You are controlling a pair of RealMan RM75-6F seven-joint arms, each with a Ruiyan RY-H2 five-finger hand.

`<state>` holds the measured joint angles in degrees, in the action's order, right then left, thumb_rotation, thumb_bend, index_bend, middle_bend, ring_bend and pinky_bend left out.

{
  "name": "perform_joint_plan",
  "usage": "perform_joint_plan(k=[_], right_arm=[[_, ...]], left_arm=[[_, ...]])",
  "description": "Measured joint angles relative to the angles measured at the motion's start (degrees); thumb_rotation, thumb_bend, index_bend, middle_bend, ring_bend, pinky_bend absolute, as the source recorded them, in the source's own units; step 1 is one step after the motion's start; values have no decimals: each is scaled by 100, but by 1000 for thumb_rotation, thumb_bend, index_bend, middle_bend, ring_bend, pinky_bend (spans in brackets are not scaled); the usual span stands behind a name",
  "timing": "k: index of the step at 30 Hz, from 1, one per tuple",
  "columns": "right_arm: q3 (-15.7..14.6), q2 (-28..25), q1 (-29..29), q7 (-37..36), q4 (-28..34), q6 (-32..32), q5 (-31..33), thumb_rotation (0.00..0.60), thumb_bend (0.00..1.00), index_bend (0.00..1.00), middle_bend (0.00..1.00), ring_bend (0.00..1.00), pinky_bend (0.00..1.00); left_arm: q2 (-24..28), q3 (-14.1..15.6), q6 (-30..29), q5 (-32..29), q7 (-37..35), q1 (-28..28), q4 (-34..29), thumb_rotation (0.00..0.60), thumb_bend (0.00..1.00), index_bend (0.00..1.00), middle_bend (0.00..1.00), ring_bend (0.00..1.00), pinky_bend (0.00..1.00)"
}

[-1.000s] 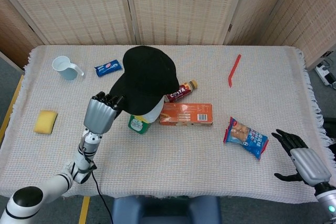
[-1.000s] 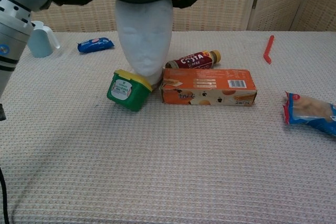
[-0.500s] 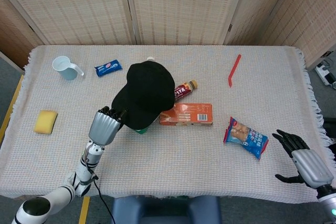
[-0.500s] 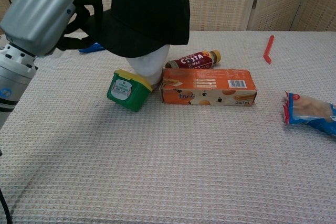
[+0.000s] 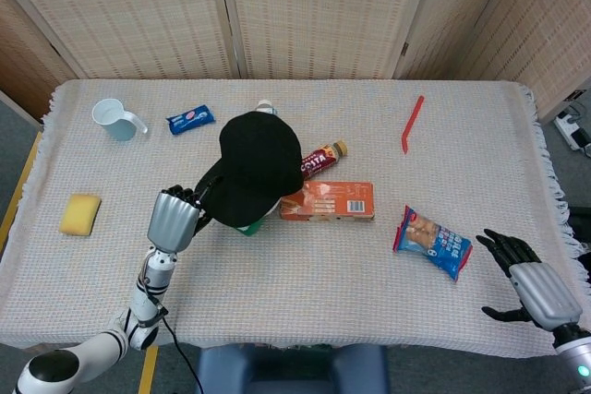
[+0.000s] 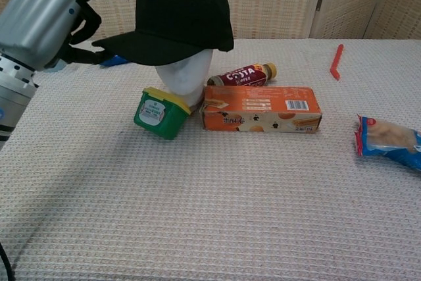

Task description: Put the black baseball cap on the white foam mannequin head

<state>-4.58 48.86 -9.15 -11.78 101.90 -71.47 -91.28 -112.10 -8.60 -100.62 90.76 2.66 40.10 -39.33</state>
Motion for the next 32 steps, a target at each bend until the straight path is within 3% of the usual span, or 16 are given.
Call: perform_joint_plan(k=[9, 12, 14, 15, 17, 19, 22, 27, 32], right_arm=[[-27, -40, 46, -71, 20, -114, -126, 600, 47, 0, 0, 0, 0], [-57, -58, 63, -99, 26, -153, -209, 600, 46, 0, 0, 0, 0], [-73, -66, 73, -106, 29, -170, -237, 600, 46, 0, 0, 0, 0], [-77, -64, 77, -98, 34, -174, -243, 600, 47, 0, 0, 0, 0], [-82, -53, 79, -74, 42, -172, -251, 600, 46, 0, 0, 0, 0], [-84, -33, 76, -29, 52, -146, -237, 600, 47, 0, 0, 0, 0], [-85, 9, 62, 59, 71, -87, -202, 600, 48, 0, 0, 0, 0], [-79, 134, 17, 341, 81, 88, -101, 600, 50, 0, 0, 0, 0], [-72, 244, -10, 593, 124, 180, -4, 600, 51, 0, 0, 0, 0]], left_arm=[[865, 338, -217, 154, 529, -632, -1892, 600, 65, 0, 1000, 993, 1000], [1317, 508, -285, 174, 718, -969, -2602, 600, 56, 9, 981, 933, 999], [1702, 637, -316, 129, 832, -1266, -3017, 600, 48, 45, 887, 845, 974], [1872, 685, -320, 77, 871, -1399, -3183, 600, 44, 86, 784, 744, 914], [2278, 798, -273, -148, 895, -1690, -3620, 600, 39, 135, 562, 496, 666], [2645, 915, -140, -412, 860, -1900, -4044, 600, 38, 144, 311, 227, 309], [3377, 1176, 358, -840, 717, -2139, -4796, 600, 38, 146, 115, 36, 90], [4639, 1524, 1257, -1256, 385, -2460, -5661, 600, 30, 142, 37, 0, 19], [4887, 1673, 1096, -1032, 226, -2827, -5732, 600, 28, 141, 29, 0, 12]])
